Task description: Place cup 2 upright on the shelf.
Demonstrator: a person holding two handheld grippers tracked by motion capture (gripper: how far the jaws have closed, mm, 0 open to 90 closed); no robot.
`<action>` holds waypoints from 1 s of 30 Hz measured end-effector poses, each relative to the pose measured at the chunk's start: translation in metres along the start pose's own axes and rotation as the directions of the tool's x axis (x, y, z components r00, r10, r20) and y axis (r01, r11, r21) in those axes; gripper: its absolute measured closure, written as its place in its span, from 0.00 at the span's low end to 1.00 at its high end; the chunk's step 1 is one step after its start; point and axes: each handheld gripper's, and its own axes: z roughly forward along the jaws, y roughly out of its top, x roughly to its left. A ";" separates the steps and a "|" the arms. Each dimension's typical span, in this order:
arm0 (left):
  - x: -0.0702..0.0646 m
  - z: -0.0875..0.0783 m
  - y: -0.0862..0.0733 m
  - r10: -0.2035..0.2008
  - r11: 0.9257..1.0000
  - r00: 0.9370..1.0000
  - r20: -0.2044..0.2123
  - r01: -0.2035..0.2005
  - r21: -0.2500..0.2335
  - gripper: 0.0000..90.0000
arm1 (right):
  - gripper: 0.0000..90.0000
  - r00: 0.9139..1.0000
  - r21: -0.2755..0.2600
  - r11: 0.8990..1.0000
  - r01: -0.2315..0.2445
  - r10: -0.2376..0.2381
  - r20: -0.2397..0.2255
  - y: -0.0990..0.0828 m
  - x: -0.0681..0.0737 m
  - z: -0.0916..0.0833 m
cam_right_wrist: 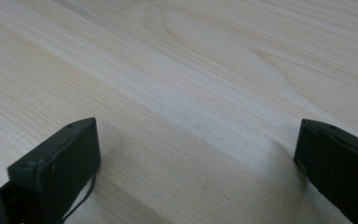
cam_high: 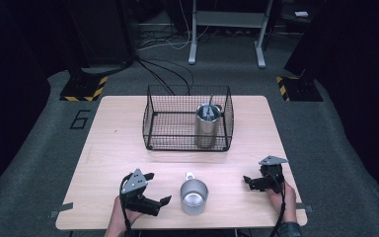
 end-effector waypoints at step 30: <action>-0.035 0.047 0.032 0.164 0.986 0.972 0.170 -0.168 0.010 0.00 | 0.00 1.000 0.008 1.000 0.005 -0.005 -0.003 0.000 0.000 0.000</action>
